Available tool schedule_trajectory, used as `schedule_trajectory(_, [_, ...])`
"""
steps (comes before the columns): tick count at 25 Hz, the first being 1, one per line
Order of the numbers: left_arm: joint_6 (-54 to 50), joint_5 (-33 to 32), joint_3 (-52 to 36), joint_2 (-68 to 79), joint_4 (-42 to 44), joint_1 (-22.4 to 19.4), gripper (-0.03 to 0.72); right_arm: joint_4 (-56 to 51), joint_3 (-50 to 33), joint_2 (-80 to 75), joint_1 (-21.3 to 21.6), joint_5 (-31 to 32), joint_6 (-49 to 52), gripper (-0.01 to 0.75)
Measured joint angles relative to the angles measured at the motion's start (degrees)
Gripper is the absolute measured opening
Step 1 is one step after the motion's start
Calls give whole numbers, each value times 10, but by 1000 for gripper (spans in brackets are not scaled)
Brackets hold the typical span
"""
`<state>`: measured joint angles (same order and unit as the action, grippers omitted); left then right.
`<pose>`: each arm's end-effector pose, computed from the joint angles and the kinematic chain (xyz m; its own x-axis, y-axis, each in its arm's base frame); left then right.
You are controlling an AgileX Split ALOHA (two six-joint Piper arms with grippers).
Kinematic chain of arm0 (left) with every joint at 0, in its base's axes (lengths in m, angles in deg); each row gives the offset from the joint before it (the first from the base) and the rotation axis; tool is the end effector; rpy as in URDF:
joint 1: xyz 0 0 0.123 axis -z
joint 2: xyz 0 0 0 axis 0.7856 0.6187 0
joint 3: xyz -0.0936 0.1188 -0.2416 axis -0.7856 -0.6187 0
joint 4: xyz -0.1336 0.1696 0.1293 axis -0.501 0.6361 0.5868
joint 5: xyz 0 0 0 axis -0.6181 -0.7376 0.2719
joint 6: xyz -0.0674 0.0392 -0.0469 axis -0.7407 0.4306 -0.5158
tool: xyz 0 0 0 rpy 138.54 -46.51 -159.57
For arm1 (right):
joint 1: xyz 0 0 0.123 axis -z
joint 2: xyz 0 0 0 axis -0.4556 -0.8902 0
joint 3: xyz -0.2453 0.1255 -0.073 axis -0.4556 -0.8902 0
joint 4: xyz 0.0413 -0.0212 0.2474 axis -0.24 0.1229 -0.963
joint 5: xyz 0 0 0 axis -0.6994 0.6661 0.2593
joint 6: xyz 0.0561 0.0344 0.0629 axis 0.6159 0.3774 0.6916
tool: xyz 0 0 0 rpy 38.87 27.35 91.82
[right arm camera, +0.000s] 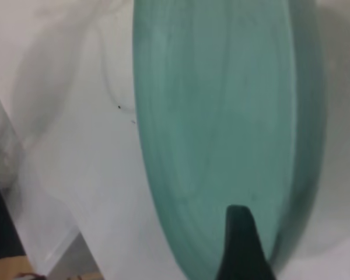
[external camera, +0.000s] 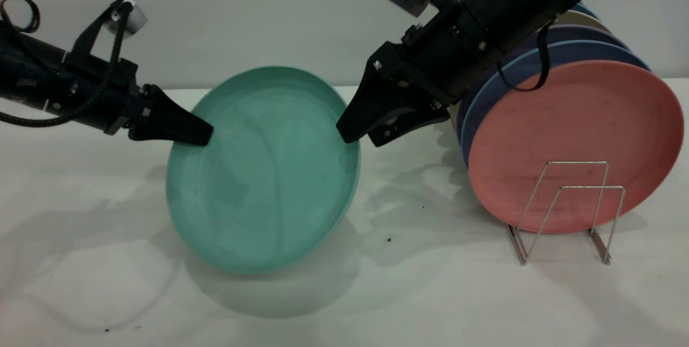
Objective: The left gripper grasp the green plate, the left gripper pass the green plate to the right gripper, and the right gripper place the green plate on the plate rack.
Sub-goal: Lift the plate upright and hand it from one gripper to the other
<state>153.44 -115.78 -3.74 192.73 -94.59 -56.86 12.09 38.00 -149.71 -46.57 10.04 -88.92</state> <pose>0.4004 -0.0277 0.0796 -0.6506 0.3459 -0.6761 0.6798 0.6620 -0.3156 0.3948 0.2047 0.1288 -0.7758 -0.3968 -0.4906 -0.6288 0.5502 0.5494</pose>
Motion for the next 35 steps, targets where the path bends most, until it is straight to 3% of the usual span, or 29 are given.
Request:
schedule_trajectory(10, [43,8,0,0,-54,50,24,-17,1,-8,0,22,-1,489])
schedule_trajectory(13, [49,9,0,0,-56,51,24,-16,1,-8,0,30,-1,394])
schedule_trajectory(17, [52,8,0,0,-56,51,24,-10,1,-8,0,27,-1,212])
schedule_trajectory(27, [43,8,0,0,-56,51,49,-5,1,-9,0,19,-26,200])
schedule_trajectory(30, [18,9,0,0,-56,51,163,-5,1,-9,1,18,-31,199])
schedule_trajectory(35, [-43,9,0,0,-58,50,526,-3,1,-9,1,15,-55,171])
